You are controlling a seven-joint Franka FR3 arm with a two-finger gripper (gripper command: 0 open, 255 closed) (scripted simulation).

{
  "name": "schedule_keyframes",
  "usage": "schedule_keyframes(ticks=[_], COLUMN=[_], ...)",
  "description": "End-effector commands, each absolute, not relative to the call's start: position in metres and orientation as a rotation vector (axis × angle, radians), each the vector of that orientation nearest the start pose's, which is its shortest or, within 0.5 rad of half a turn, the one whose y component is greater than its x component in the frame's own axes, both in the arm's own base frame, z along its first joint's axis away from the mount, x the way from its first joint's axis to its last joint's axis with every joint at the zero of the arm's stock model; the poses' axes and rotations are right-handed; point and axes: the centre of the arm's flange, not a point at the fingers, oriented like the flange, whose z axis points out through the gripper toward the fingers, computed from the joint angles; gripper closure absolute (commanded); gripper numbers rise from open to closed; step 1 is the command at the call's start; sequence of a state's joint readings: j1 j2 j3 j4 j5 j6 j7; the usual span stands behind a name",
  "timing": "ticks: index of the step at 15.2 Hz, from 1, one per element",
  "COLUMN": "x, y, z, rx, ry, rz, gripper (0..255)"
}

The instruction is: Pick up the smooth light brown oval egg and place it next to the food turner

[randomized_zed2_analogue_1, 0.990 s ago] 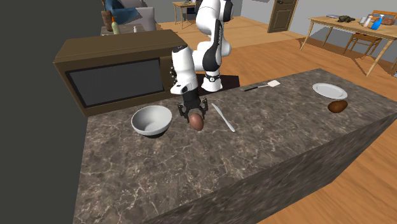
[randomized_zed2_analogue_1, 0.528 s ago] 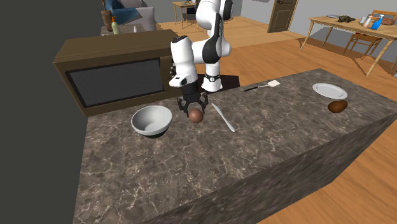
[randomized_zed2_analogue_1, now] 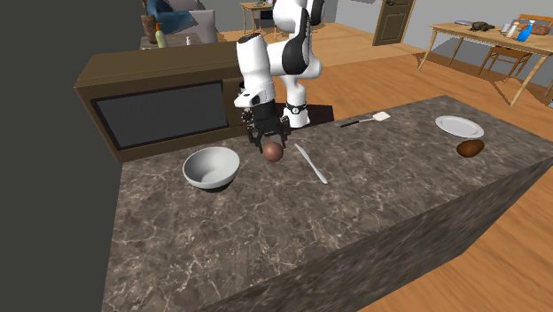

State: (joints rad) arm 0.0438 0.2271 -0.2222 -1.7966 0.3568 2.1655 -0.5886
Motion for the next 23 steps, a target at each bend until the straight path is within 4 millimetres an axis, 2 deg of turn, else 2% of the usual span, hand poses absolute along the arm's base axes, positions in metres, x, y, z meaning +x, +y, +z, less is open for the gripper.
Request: schedule_keyframes(ticks=[1,3,23], x=[0.630,0.630,0.424], y=[-0.091,-0.091,0.074], z=[0.451,0.456,0.458], rx=[-2.914,-2.915,-2.914], ry=[-0.352,-0.352,-0.352], rz=[-0.348,-0.348,-0.348], gripper=[255,255,255])
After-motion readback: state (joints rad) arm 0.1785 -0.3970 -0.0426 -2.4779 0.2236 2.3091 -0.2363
